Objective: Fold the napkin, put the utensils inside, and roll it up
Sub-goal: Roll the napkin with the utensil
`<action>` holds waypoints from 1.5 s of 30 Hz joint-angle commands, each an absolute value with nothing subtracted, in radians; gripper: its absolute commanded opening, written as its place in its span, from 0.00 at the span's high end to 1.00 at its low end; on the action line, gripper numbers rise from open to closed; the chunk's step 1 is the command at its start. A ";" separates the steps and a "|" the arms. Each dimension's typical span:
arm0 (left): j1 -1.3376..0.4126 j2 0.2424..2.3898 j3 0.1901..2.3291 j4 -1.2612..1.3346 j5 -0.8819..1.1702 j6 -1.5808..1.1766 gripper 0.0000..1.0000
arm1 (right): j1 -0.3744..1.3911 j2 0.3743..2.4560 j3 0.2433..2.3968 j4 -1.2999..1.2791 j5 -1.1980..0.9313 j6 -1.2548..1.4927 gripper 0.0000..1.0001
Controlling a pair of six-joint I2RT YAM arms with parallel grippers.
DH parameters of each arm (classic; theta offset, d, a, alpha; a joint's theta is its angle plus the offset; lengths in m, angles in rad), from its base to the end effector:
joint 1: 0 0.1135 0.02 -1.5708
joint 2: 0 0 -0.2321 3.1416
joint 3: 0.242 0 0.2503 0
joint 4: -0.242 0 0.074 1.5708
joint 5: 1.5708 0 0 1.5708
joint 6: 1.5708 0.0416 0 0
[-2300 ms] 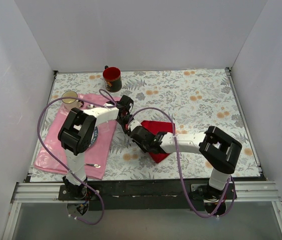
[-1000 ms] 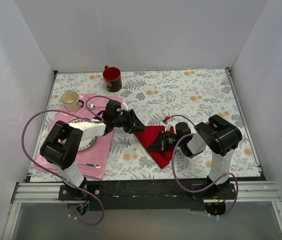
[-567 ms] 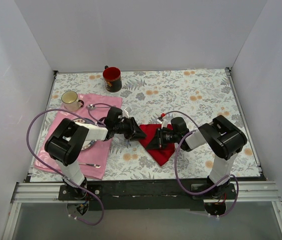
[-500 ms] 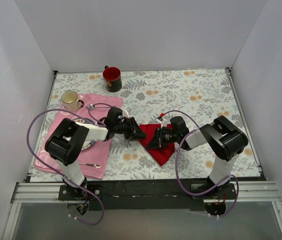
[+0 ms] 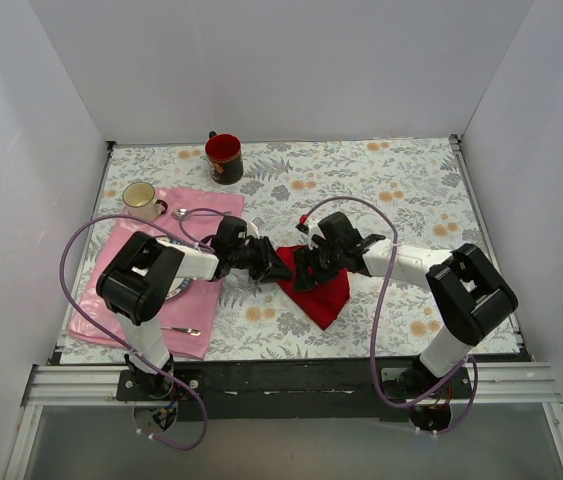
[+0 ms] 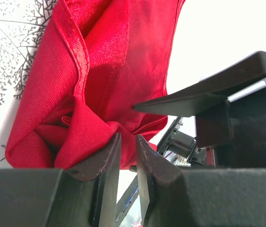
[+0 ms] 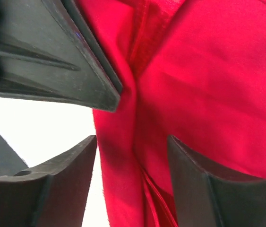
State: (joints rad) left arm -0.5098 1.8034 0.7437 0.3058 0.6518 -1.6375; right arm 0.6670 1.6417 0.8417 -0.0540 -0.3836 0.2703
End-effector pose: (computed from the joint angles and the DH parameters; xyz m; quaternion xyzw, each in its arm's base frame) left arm 0.2694 -0.1795 0.0834 0.3572 -0.8028 0.4709 0.0788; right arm 0.2439 0.2119 0.1276 -0.2467 0.8881 0.3148 0.2266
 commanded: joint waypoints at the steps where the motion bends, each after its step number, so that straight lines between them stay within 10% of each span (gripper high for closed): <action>1: -0.502 1.836 0.750 0.207 0.588 -1.591 0.80 | 0.738 1.586 0.946 -0.345 -0.129 0.108 0.29; 16: -0.482 1.885 0.831 0.112 0.629 -1.618 0.83 | 1.040 1.644 0.928 -0.201 0.322 0.061 0.16; 29: -0.479 1.835 0.960 -0.060 0.588 -1.514 0.79 | 0.999 1.692 0.847 -0.078 0.252 0.141 0.81; 45: -0.462 1.568 1.098 -0.380 0.305 -1.408 0.26 | 0.637 1.746 0.657 0.312 -0.570 0.461 0.99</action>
State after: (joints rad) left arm -0.4641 1.6283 1.0962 -0.2714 0.3962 -1.4303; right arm 0.7120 1.6627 0.7330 0.2176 -0.3038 0.3393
